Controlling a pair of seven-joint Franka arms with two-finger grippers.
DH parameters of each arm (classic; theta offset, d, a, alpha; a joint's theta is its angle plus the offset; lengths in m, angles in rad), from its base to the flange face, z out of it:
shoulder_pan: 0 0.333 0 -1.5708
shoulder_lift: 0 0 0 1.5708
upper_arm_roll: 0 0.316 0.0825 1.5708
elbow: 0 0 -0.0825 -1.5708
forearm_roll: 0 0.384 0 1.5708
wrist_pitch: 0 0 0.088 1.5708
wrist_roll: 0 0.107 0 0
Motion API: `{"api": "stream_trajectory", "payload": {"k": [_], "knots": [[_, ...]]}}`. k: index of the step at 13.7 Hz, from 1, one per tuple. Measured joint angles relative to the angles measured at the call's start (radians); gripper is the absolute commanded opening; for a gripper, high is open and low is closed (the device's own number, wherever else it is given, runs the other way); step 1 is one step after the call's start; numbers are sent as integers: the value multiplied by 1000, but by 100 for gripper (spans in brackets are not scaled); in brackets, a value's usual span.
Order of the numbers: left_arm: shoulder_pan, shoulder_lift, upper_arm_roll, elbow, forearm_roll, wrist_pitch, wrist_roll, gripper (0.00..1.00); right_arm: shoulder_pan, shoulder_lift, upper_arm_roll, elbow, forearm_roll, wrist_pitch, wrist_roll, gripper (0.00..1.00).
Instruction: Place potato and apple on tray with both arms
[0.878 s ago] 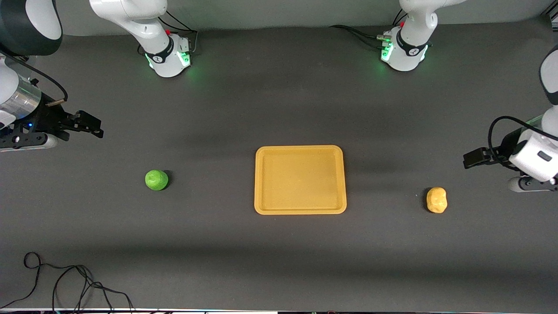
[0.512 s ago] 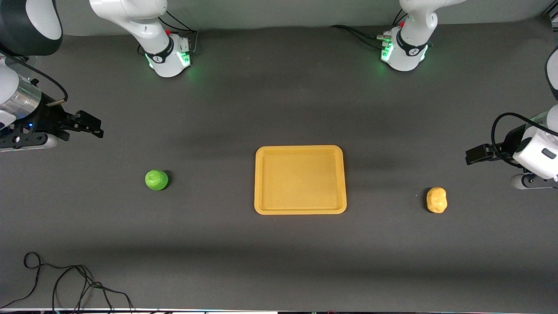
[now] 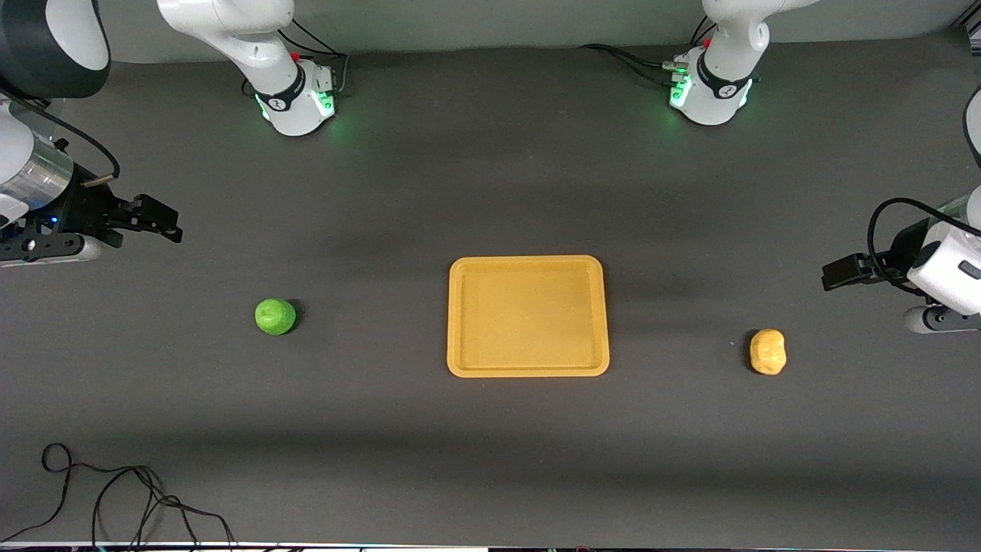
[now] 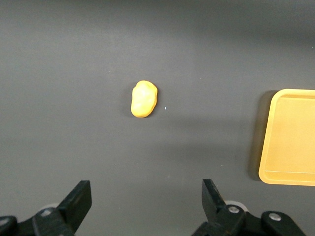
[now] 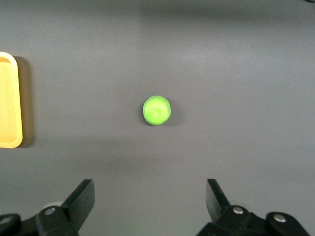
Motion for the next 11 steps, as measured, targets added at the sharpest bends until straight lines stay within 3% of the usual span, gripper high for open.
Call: {"api": "stream_trajectory", "payload": {"k": [3, 8, 11], "knots": [[-3, 40, -1, -2, 0, 104, 0, 100, 0, 0, 0, -2, 0, 0, 0, 100], [-13, 226, -2, -13, 14, 286, 1, 100, 0, 9, 0, -17, 0, 0, -1, 100], [-13, 339, 1, -15, 137, 307, 1, 100, 0, 21, 0, -24, 0, 10, -1, 100]]}}
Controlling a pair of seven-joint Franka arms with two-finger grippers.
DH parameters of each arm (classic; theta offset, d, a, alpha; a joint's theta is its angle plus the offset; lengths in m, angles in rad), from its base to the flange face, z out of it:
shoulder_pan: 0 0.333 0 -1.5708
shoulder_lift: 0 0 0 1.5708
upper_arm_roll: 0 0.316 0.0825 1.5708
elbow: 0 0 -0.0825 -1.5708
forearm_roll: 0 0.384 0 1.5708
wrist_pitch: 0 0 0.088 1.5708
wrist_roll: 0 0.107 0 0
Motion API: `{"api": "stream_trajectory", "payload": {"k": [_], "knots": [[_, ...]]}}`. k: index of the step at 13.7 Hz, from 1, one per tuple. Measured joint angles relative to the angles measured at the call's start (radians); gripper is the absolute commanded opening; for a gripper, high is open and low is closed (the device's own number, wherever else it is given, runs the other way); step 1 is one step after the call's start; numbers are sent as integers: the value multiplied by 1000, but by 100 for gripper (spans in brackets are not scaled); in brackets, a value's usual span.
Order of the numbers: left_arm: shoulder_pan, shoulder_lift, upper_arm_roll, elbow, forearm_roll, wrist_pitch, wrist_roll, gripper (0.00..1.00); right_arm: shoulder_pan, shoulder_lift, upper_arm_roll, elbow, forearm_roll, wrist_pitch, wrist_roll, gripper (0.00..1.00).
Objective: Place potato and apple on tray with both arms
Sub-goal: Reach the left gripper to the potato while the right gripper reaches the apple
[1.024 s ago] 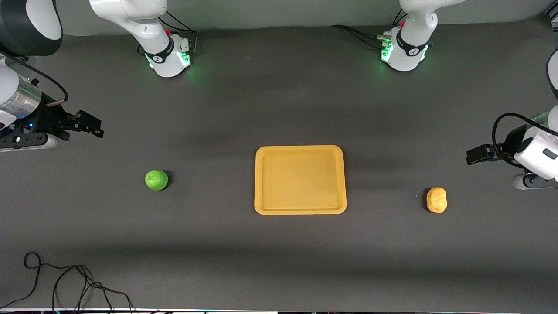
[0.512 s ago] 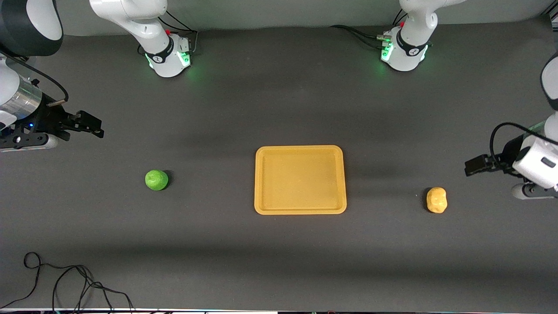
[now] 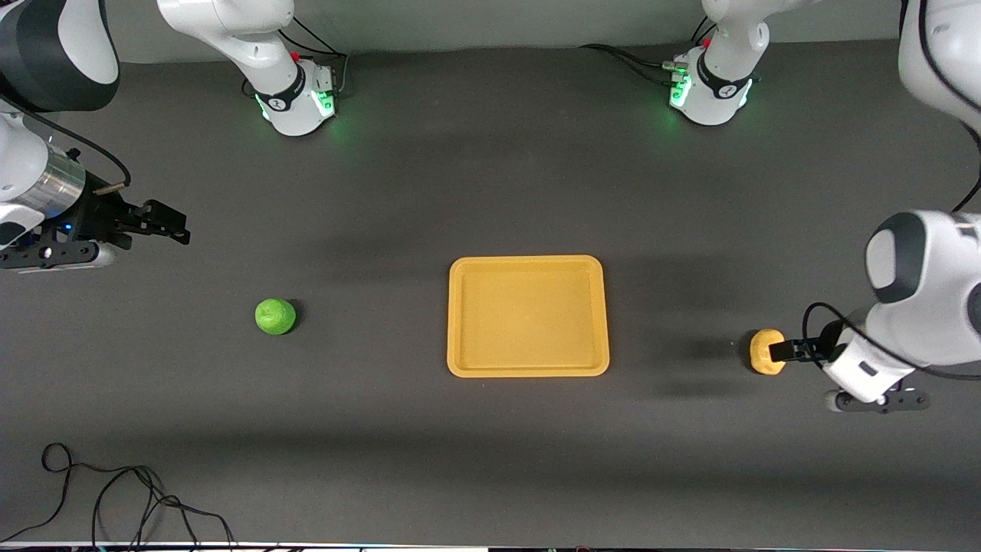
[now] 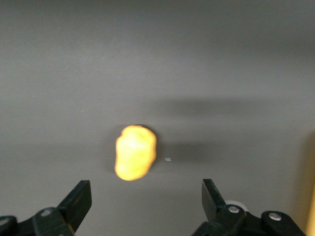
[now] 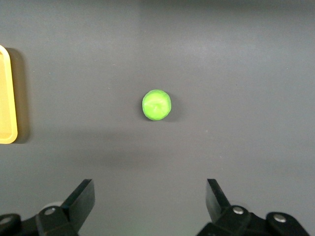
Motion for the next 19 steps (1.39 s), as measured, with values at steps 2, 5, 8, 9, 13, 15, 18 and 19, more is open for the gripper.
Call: {"api": "stream_trajectory", "payload": {"k": [2, 5, 8, 9, 13, 15, 18, 19], "knots": [[-3, 33, -1, -8, 36, 1, 0, 100, 0, 16, 0, -34, 0, 56, 0, 100], [-3, 64, 1, -21, 45, 47, 0, 100, 0, 52, 0, -189, 0, 297, 0, 100], [-2, 89, 2, -45, 47, 69, 0, 100, 0, 123, 0, -361, 0, 559, 0, 100], [-1, 96, 3, -50, 47, 76, 0, 100, 0, 161, 0, -383, 0, 620, 0, 100], [2, 131, 12, -89, 47, 171, 0, 100, 0, 315, 0, -389, 0, 795, 0, 100], [3, 139, 23, -126, 48, 232, 0, 100, 0, 375, 0, -388, 0, 865, 0, 100], [3, 149, 41, -161, 55, 282, 0, 93, 0, 429, 0, -385, 0, 911, 0, 100], [3, 150, 44, -164, 57, 286, 0, 88, 0, 433, 0, -384, 0, 914, 0, 99]]}}
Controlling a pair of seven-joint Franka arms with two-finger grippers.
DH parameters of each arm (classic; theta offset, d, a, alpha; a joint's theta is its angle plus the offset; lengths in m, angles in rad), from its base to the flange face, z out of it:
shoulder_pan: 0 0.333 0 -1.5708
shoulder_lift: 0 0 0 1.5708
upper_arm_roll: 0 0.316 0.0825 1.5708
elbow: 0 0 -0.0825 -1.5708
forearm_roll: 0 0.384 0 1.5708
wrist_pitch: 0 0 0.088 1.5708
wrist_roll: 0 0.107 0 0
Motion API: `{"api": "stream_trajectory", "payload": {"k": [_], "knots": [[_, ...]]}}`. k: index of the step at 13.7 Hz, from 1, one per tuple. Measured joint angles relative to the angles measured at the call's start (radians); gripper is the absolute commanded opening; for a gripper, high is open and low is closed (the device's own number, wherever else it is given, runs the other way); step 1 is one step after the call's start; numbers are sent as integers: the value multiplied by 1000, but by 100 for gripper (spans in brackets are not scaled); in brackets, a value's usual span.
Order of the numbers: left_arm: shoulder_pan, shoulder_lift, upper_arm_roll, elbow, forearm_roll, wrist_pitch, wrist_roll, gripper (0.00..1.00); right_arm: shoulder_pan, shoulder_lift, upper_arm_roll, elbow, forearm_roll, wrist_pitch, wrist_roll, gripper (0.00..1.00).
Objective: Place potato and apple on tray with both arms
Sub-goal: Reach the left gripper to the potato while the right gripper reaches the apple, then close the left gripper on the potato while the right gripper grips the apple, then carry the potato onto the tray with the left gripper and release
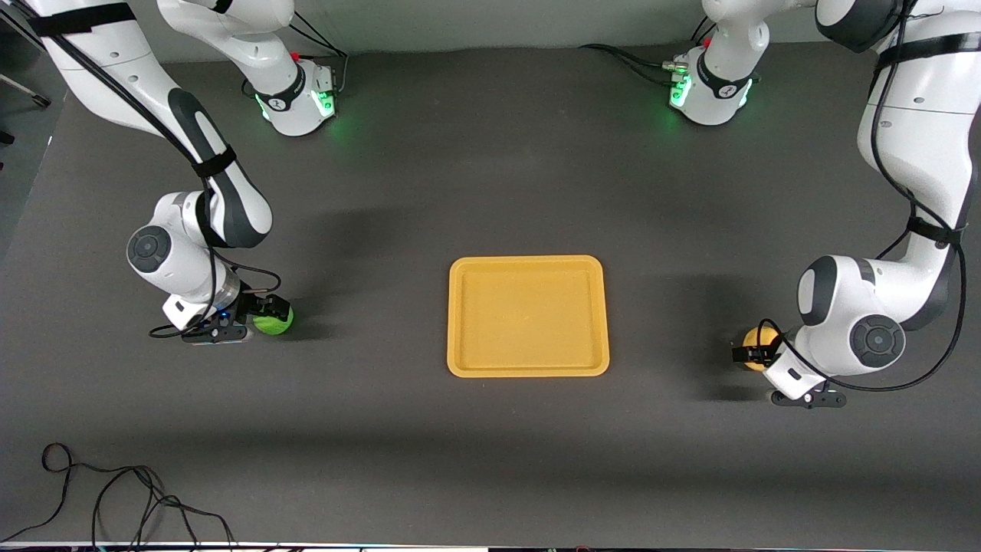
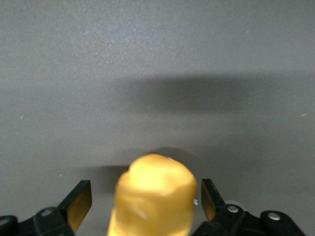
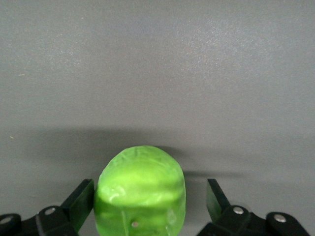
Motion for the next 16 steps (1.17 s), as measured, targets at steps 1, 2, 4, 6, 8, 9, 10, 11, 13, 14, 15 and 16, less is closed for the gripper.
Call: {"api": "stream_trajectory", "payload": {"k": [1, 2, 4, 6, 8, 9, 10, 11, 13, 14, 15, 16], "knots": [[0, 0, 0, -2, 1, 2, 0, 82, 0, 2, 0, 1, 0, 0, 0, 90], [0, 0, 0, -2, 1, 2, 0, 73, 0, 4, 0, 1, 0, 1, 0, 78], [0, 0, 0, -3, 2, 2, 0, 38, 0, 10, 0, 1, 0, 7, 0, 45], [0, 0, 0, -2, 2, -2, -2, 10, 0, 10, 1, 6, 0, 9, 0, 38], [-2, -9, -2, 0, 3, -26, -13, 0, 1, 3, 4, 28, 0, -9, 0, 38], [-3, -16, -4, 3, 3, -30, -19, 0, 1, -7, 6, 47, 0, -51, 0, 38], [-4, -27, -8, 7, 2, -38, -21, 0, 1, -24, 7, 75, 0, -119, 0, 38], [-6, -47, -14, 13, 0, -70, -22, 0, 1, -44, 10, 110, 0, -203, 0, 38], [-14, -103, -52, 33, -19, -191, -57, 0, 1, -84, 17, 186, 0, -368, 4, 38], [-19, -133, -83, 47, -27, -257, -102, 0, 0, -100, 22, 224, 1, -437, 10, 38], [-24, -158, -122, 62, -32, -314, -159, 0, 0, -111, 34, 261, 1, -498, 22, 38], [-29, -175, -163, 72, -34, -350, -219, 0, 1, -117, 49, 295, 1, -545, 45, 38]]}}
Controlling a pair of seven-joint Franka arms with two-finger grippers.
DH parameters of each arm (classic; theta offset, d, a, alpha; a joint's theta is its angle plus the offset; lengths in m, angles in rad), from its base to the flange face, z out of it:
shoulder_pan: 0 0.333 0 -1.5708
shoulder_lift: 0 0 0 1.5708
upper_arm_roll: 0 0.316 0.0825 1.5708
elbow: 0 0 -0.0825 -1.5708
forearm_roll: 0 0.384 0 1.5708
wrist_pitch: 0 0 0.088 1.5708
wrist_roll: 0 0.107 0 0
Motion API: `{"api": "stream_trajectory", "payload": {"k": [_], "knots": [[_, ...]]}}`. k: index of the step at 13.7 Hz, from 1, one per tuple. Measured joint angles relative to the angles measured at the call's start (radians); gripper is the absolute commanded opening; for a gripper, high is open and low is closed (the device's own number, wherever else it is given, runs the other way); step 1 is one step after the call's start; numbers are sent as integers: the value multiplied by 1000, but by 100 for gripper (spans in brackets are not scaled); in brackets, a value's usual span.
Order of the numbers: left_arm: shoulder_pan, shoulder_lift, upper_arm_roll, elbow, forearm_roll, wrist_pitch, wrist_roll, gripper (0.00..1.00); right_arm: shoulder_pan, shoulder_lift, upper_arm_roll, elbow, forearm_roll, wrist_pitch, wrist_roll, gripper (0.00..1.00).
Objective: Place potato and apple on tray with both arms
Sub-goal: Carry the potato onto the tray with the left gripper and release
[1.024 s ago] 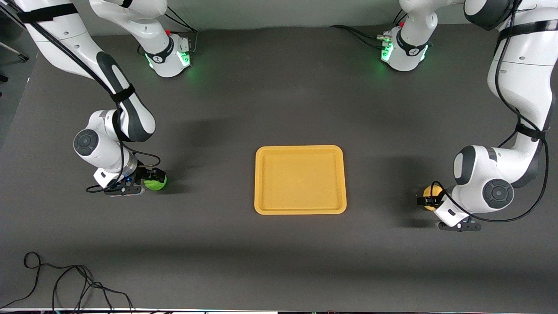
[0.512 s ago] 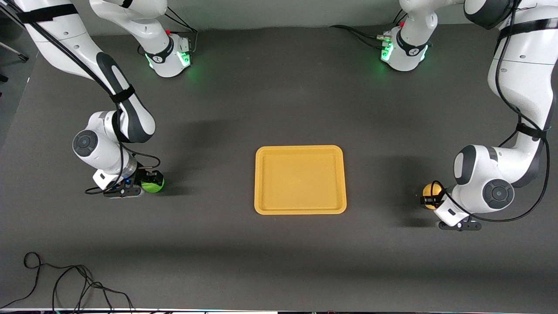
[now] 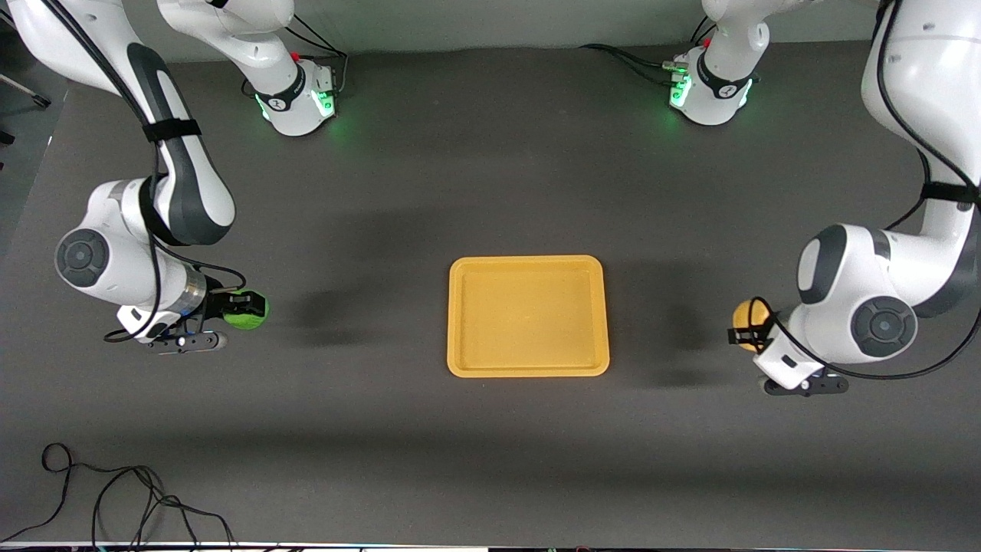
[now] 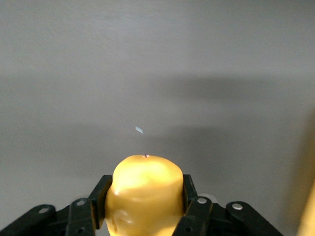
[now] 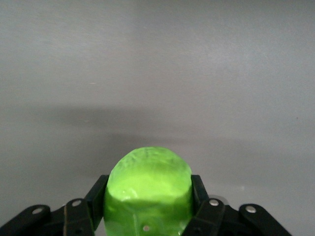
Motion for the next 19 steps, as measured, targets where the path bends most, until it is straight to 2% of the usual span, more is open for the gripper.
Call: {"api": "stream_trajectory", "payload": {"k": [2, 4, 7, 10, 13, 16, 17, 18, 19], "knots": [[-17, -11, -74, 6, -1, -23, -125, 0, 1, -2, 43, 53, 0, -57, 69, 38], [-66, -6, -101, 5, -2, -24, -233, 0, 2, -2, 89, 83, 0, -79, 152, 38], [-172, 7, -105, 6, -2, -13, -385, 0, 4, 3, 152, 104, 0, -84, 270, 38], [-265, 49, -104, 11, -2, 76, -513, 0, 24, 27, 228, 161, 0, -83, 430, 38], [-332, 136, -97, 12, 26, 192, -594, 0, 93, 82, 244, 212, 0, -79, 557, 38], [-355, 217, -77, 14, 71, 251, -611, 0, 102, 140, 257, 231, -1, -39, 609, 39], [-357, 230, -70, 15, 77, 261, -611, 13, 101, 152, 257, 235, -2, -28, 617, 39], [-357, 236, -66, 17, 84, 261, -611, 60, 102, 159, 258, 240, -2, -24, 621, 39], [-357, 238, -64, 17, 97, 261, -611, 99, 104, 163, 259, 245, -3, -24, 625, 39]]}}
